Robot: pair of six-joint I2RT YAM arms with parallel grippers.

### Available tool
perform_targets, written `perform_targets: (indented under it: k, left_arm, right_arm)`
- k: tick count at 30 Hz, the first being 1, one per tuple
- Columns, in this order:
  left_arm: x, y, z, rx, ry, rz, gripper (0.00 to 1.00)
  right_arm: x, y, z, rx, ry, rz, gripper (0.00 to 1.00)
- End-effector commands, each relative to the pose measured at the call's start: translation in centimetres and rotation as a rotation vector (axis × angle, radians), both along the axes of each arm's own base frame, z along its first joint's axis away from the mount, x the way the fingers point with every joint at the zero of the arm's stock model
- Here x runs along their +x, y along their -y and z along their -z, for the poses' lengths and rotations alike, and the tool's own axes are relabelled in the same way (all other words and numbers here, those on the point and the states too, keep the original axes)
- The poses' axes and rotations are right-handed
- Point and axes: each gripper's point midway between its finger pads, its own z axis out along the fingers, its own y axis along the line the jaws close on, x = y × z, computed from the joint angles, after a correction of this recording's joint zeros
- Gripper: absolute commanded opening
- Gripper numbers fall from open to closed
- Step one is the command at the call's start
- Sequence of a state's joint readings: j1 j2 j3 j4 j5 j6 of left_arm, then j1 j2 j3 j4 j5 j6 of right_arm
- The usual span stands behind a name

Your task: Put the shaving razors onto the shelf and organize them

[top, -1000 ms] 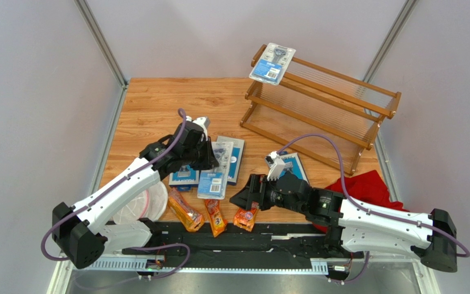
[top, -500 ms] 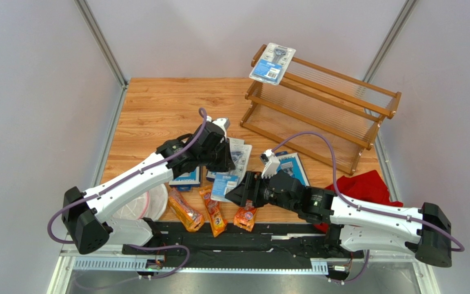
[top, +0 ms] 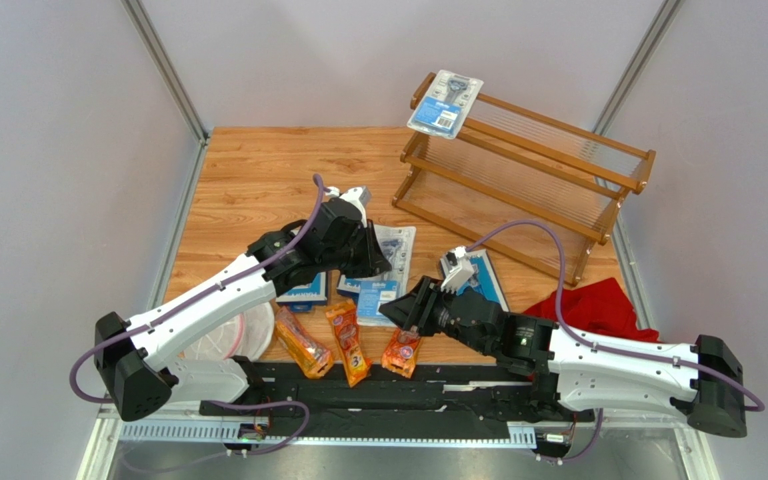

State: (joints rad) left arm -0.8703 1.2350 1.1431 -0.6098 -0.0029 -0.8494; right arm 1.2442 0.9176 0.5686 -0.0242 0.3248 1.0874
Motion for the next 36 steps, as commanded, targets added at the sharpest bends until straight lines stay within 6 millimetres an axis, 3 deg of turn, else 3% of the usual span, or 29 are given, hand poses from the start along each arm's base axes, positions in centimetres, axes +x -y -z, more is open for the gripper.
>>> perform_targets:
  k: [1, 4, 9, 17, 20, 23, 27, 30, 36]
  left_arm:
    - [0.0, 1.7, -2.8, -0.137, 0.022, -0.001, 0.00]
    - [0.2, 1.9, -3.1, -0.149, 0.022, -0.008, 0.00]
    - [0.5, 1.5, -3.4, -0.160, 0.027, -0.045, 0.00]
    - [1.0, 1.1, -3.6, -0.154, 0.054, -0.072, 0.00]
    - [0.9, 1.0, -3.2, -0.101, 0.058, -0.039, 0.05]
    - [0.9, 0.9, -2.8, -0.059, 0.060, -0.018, 0.19]
    - [1.0, 0.5, -2.8, -0.022, 0.075, -0.004, 0.55]
    - [1.2, -0.3, -2.7, 0.018, 0.087, -0.018, 0.74]
    - [1.8, -3.7, -3.8, 0.142, 0.140, -0.099, 0.84]
  right_arm:
    - [1.1, 0.5, -0.8, 0.062, 0.018, 0.084, 0.47]
    - [1.1, 0.4, -0.8, 0.066, 0.015, 0.084, 0.36]
    - [0.9, 0.4, -0.9, 0.063, 0.007, 0.079, 0.30]
    - [0.9, 1.3, -0.6, 0.066, 0.003, 0.100, 0.05]
    - [0.8, 1.8, -0.2, 0.034, 0.007, 0.098, 0.00]
    - [0.7, 1.8, -0.4, 0.030, 0.013, 0.089, 0.00]
    - [0.5, 1.8, -0.4, 0.024, 0.015, 0.080, 0.00]
    - [0.5, 1.8, -0.5, 0.023, 0.016, 0.075, 0.00]
    - [0.3, 1.8, -0.5, 0.000, 0.024, 0.057, 0.00]
